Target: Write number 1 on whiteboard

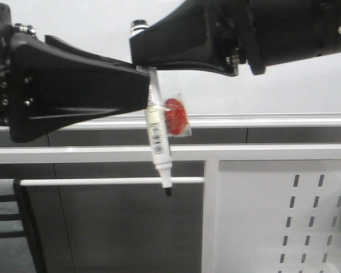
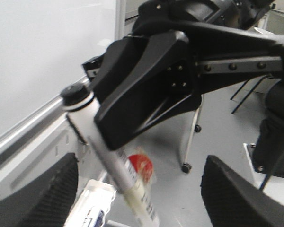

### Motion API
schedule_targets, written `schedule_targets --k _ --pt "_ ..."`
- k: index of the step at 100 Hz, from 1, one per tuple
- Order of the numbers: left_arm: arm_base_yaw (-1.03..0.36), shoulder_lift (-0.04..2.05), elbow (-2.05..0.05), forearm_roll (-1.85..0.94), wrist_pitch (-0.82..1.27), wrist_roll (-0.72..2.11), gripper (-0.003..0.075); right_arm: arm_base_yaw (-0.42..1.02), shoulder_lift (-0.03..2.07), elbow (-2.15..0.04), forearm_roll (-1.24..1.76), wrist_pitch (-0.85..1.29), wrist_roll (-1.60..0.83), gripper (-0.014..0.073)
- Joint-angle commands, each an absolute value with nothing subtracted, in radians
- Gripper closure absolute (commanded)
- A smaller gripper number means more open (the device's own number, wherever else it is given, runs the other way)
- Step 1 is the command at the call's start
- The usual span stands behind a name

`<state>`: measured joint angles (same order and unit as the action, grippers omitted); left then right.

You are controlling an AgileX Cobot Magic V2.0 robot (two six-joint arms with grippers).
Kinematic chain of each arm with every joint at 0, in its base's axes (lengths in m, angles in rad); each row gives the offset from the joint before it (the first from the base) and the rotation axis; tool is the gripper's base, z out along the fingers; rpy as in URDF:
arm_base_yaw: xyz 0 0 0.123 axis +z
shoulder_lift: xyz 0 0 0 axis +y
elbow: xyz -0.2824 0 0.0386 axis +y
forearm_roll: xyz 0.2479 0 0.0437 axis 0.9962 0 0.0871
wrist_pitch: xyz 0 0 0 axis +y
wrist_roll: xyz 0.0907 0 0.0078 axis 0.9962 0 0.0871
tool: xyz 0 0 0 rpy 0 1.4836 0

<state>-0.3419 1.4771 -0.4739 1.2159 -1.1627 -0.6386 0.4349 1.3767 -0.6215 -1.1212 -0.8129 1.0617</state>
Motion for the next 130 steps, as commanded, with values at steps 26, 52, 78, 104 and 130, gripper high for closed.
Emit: schedule_targets --k 26,52,78,104,130 --pt "-0.209 1.446 -0.497 1.258 -1.348 -0.676 0.0229 0.340 1.346 -0.650 -1.077 -0.904 1.040 0.0623" --pt "-0.149 1.345 -0.487 1.286 -1.321 -0.678 0.0313 0.296 1.304 -0.650 -1.084 -0.892 1.011 0.0623" --pt "-0.104 1.173 -0.432 1.267 -1.134 -0.705 0.0355 0.269 1.233 -0.650 -1.091 -0.777 1.002 0.0623" --pt "-0.104 1.056 -0.405 1.223 -0.968 -0.759 0.0355 0.269 1.201 -0.648 -1.093 -0.707 0.967 0.0623" --pt "-0.104 1.005 -0.356 1.109 -0.929 -0.782 0.0357 0.269 1.201 -0.644 -1.093 -0.663 0.953 0.0631"
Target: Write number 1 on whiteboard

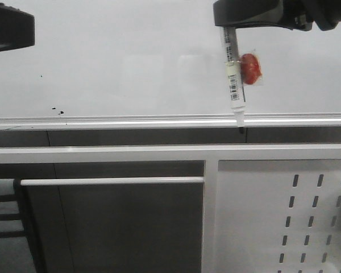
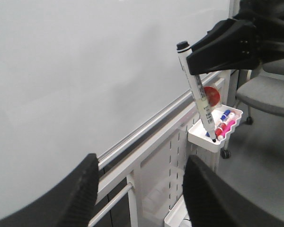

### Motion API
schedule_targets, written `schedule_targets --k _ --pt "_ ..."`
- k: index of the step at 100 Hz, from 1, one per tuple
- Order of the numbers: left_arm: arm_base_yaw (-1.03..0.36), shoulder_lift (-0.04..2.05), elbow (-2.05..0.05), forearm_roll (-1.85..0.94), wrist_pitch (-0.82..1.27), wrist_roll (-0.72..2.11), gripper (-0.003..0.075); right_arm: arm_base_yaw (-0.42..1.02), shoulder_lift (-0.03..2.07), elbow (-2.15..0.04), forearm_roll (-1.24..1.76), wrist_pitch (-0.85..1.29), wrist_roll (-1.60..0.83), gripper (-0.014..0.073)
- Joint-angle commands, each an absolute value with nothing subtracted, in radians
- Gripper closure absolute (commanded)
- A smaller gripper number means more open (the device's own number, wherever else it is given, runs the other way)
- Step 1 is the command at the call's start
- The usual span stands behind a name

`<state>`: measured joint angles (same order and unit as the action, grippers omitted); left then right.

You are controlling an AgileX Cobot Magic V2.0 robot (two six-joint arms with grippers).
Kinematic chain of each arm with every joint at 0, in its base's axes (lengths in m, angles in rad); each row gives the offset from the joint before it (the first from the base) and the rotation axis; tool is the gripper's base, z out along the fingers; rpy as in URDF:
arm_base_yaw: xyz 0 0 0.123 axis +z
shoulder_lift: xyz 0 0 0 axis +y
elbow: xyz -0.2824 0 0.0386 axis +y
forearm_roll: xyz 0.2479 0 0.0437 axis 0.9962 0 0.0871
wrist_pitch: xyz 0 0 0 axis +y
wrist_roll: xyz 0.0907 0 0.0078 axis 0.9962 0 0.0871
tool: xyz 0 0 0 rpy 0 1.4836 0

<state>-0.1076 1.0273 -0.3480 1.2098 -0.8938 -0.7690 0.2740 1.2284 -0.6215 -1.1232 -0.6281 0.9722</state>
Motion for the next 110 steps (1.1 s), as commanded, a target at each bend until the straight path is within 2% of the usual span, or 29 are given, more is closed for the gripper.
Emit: schedule_targets --k 1,22,43,71,110 --pt "-0.104 1.003 -0.356 1.102 -0.926 -0.782 0.0357 0.269 1.200 -0.644 -1.093 -0.663 0.953 0.0634" --pt "-0.104 0.989 -0.321 1.072 -0.896 -0.782 0.0428 0.269 1.165 -0.638 -1.093 -0.644 0.941 0.0643" --pt "-0.104 0.989 -0.316 1.063 -0.898 -0.782 0.0428 0.269 1.080 -0.617 -1.087 -0.562 0.922 0.0643" --pt "-0.104 0.989 -0.316 1.063 -0.900 -0.782 0.0428 0.269 0.936 -0.486 -1.018 -0.514 0.880 0.0643" --pt "-0.104 0.989 -0.316 1.063 -0.925 -0.782 0.0428 0.269 0.788 -0.228 -0.395 -0.676 0.338 0.0643"
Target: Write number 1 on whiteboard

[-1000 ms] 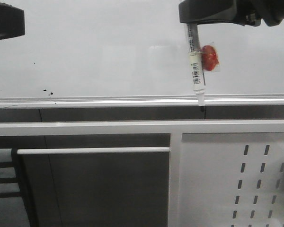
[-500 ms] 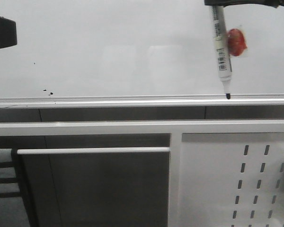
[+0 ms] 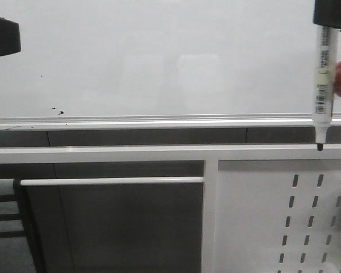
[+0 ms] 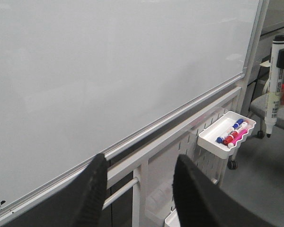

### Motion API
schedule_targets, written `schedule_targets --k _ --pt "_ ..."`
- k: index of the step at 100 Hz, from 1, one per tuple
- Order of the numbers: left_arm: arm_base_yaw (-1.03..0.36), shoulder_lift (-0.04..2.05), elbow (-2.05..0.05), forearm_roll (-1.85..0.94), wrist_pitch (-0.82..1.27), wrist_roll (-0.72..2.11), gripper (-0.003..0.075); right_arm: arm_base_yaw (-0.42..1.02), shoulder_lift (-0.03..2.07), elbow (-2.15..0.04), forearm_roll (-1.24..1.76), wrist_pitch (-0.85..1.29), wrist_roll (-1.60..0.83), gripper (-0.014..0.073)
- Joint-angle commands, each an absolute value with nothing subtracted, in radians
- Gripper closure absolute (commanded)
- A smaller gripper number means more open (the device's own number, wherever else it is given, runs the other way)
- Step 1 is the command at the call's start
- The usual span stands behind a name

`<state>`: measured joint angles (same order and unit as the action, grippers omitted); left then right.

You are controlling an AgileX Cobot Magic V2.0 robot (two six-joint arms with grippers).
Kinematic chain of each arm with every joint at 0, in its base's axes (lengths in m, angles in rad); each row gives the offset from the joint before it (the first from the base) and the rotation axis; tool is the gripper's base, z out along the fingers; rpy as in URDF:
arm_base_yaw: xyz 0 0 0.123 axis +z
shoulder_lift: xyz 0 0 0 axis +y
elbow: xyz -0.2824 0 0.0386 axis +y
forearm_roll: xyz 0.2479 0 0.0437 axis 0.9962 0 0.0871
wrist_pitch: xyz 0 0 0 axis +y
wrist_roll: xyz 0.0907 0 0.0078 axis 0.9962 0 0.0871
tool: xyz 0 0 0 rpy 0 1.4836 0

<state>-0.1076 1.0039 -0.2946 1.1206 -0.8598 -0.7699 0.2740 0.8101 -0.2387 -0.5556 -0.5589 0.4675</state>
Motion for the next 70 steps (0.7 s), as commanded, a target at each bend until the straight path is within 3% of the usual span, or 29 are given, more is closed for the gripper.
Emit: schedule_targets --k 1,28,70 --pt "-0.104 0.989 -0.316 1.063 -0.925 -0.782 0.0428 0.269 0.788 -0.225 -0.387 -0.686 0.323 0.0643" --pt "-0.104 0.989 -0.316 1.063 -0.950 -0.782 0.0428 0.269 0.788 -0.192 -0.233 -0.759 0.128 0.0643" --pt "-0.104 0.989 -0.316 1.063 -0.980 -0.780 0.0428 0.269 0.956 -0.115 -0.053 -1.151 -0.017 0.0643"
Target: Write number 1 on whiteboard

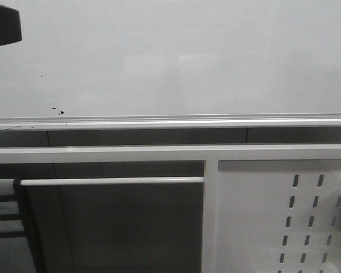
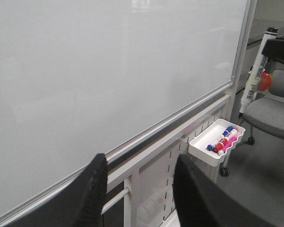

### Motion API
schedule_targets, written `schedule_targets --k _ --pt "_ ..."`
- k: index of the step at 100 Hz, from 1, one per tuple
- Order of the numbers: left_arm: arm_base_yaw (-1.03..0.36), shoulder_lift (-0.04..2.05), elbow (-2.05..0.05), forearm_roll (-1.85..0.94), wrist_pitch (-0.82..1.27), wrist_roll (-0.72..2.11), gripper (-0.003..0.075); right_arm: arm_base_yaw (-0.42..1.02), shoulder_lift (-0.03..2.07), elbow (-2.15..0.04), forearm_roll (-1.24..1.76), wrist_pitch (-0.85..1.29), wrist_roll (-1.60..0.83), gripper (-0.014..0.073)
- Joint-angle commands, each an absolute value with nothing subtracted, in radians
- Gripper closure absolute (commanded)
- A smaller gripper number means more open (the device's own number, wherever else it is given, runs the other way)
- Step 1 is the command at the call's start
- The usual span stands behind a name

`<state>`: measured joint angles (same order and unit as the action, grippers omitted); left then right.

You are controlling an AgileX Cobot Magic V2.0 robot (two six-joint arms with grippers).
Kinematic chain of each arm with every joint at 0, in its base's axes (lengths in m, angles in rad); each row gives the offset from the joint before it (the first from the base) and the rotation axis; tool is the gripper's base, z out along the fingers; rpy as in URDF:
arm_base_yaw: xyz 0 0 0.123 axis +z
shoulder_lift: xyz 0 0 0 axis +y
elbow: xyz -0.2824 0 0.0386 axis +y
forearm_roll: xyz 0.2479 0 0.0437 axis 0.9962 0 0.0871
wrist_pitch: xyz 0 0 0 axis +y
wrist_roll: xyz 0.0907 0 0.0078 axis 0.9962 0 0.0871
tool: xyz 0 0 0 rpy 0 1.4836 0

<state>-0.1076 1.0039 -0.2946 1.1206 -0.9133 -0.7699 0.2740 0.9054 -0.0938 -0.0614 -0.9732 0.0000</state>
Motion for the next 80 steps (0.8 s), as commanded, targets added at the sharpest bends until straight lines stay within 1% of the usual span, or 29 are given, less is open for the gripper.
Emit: schedule_targets --k 1,13,29,55,80 --pt "-0.104 0.989 -0.316 1.063 -0.980 -0.780 0.0428 0.269 0.968 -0.115 -0.053 -1.168 -0.017 0.0643" --pt "-0.104 0.989 -0.316 1.063 -0.986 -0.780 0.0428 0.269 1.079 -0.115 -0.047 -1.326 -0.017 0.0643" --pt "-0.104 0.989 -0.316 1.063 -1.011 -0.780 0.0428 0.269 1.173 -0.132 -0.042 -1.324 -0.020 0.0643" --pt "-0.104 0.989 -0.316 1.063 -1.011 -0.780 0.0428 0.269 1.174 -0.168 -0.042 -1.324 -0.032 0.0643" --pt "-0.104 0.989 -0.316 1.063 -1.011 -0.780 0.0428 0.269 1.174 -0.225 -0.042 -1.324 -0.101 0.0643"
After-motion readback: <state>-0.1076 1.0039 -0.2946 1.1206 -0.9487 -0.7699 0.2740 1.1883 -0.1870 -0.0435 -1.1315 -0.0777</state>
